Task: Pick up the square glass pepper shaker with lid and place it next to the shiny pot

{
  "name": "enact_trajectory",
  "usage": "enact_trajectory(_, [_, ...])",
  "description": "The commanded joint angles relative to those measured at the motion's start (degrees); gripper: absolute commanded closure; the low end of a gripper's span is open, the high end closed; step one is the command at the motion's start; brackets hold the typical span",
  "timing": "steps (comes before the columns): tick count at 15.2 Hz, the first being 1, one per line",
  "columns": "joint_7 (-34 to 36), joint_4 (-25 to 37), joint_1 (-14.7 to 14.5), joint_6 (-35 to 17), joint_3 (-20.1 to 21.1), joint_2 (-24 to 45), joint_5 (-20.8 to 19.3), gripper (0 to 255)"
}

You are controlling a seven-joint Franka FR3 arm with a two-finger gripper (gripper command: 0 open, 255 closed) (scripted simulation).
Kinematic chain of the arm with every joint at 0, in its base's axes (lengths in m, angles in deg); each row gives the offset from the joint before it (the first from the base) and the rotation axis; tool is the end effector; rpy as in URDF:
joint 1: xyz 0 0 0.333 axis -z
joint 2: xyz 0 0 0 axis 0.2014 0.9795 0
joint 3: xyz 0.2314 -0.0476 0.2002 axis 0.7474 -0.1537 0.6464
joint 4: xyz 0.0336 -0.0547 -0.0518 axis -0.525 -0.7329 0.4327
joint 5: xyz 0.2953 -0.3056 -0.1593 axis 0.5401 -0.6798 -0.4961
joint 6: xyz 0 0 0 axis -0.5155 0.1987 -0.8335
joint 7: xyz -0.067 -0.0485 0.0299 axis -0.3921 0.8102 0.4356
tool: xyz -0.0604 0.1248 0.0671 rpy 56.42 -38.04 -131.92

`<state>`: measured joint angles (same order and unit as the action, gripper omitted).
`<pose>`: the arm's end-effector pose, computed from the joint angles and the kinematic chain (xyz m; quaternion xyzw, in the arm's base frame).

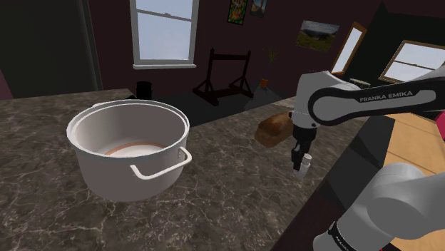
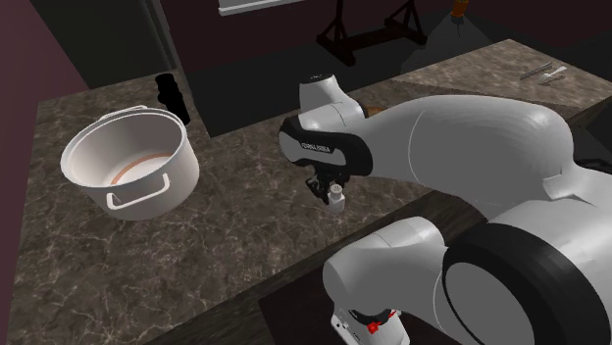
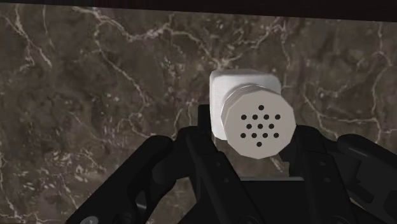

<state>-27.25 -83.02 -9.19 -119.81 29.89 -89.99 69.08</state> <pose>0.3305 -0.0475 0.2852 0.9916 0.0321 -0.1242 0.0184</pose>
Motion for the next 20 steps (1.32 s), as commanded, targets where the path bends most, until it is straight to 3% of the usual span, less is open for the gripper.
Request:
enact_trajectory(1, [-0.1, 1.1, 0.0, 2.3, 0.1, -1.1, 0.1, 255])
enact_trajectory(20, [-1.1, 13.8, -0.3, 18.6, 1.1, -4.8, 1.1, 255])
